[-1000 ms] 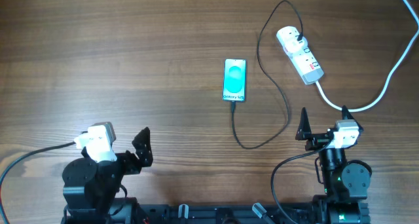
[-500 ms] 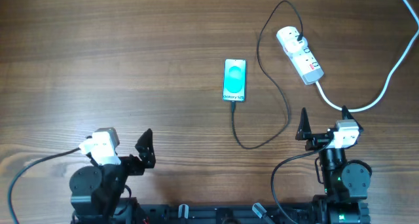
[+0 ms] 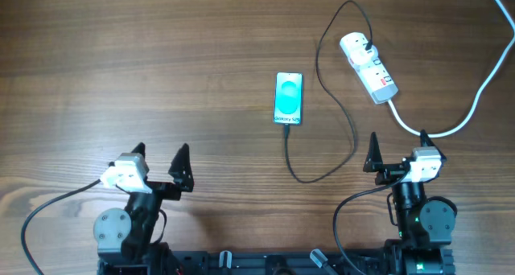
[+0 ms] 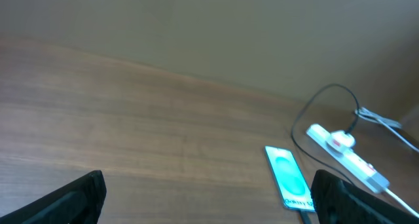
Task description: Plug charger to phone and switch on socket
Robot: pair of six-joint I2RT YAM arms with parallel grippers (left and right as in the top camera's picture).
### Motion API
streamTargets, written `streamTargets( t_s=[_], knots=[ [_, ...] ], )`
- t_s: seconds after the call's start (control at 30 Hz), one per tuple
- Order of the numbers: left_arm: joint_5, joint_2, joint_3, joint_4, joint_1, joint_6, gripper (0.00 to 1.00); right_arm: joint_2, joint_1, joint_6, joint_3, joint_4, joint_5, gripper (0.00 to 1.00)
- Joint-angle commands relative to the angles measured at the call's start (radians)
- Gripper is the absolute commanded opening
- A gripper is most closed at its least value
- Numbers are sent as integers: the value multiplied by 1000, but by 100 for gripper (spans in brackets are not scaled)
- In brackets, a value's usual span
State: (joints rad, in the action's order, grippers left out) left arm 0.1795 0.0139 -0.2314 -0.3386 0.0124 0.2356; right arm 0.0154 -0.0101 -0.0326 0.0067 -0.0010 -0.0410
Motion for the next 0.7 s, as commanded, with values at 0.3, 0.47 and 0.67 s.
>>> streamTargets(
  t_s=[0.3,0.47,0.67],
  knots=[
    [-264,-11,95,259,-42,65,100,-12,-4,-19,-1,1,-4,100],
    [-264,-11,122,296,-42,65,100,-12,-4,-19,-1,1,-4,100],
    [-263,-11,179,398,-42,65,100,-12,-4,-19,-1,1,-4,100]
  ],
)
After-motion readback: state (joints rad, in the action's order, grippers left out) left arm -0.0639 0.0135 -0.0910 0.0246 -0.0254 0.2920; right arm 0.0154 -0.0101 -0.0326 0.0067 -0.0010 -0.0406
